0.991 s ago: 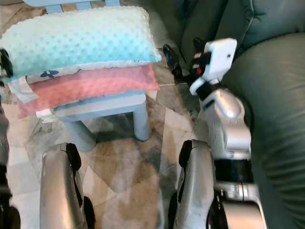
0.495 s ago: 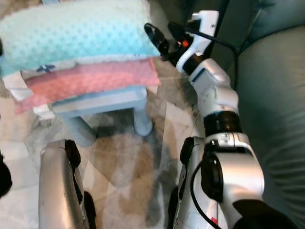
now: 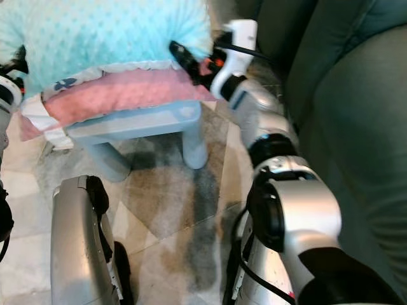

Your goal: Move the pillow to the sofa

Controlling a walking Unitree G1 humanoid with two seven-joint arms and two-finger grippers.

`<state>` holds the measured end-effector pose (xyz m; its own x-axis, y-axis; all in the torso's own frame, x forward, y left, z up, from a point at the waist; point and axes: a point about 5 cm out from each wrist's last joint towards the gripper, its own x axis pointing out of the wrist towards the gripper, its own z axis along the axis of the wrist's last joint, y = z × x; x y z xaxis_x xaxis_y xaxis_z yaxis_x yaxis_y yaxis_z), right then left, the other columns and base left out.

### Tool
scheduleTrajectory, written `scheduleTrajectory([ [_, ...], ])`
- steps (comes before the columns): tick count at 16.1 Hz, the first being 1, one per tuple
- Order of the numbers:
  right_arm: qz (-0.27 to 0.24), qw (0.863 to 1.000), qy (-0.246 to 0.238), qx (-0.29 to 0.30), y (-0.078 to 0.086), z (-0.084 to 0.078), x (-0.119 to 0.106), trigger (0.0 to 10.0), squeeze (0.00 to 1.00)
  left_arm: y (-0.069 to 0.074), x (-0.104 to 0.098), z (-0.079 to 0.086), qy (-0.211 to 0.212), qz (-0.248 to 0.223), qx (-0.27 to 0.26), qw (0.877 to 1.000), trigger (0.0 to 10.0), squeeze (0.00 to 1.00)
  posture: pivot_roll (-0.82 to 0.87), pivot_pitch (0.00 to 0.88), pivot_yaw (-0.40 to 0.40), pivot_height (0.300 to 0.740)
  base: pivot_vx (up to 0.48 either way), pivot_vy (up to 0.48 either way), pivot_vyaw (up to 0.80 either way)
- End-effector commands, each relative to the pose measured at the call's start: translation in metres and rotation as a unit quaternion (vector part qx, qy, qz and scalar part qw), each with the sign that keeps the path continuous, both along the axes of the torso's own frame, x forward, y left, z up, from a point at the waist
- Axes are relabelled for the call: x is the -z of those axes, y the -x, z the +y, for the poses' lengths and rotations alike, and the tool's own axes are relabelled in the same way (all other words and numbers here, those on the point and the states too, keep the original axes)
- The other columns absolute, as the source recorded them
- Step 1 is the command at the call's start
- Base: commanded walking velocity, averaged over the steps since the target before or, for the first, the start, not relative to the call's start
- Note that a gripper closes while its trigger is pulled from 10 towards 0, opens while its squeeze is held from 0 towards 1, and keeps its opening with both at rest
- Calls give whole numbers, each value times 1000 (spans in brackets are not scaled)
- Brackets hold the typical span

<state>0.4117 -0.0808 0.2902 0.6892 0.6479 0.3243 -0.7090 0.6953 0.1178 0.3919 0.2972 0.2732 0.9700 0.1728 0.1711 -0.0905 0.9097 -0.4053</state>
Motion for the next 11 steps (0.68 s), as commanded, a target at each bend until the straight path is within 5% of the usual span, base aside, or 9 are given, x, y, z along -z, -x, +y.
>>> scheduleTrajectory([
  [1,2,1000,8,0,0,9,0,10000,0,-3,10,-8,-15,25,34,999,10000,0,113,431,-4,339,0,0,0],
  [3,13,1000,2,-23,2,21,4,10000,0,-5,15,-18,-36,31,71,996,10000,0,115,432,-1,339,0,0,0],
  [4,10,999,-1,-44,4,27,5,3686,0,-5,17,-20,-40,29,77,996,0,0,117,434,-3,339,0,0,0],
  [5,12,999,-10,-51,5,29,7,0,0,-5,18,-21,-38,29,83,995,0,0,119,434,-3,339,0,0,0],
  [11,17,998,-13,-55,6,22,17,0,0,-1,18,-12,-34,18,78,996,0,0,112,440,-5,339,0,0,0],
])
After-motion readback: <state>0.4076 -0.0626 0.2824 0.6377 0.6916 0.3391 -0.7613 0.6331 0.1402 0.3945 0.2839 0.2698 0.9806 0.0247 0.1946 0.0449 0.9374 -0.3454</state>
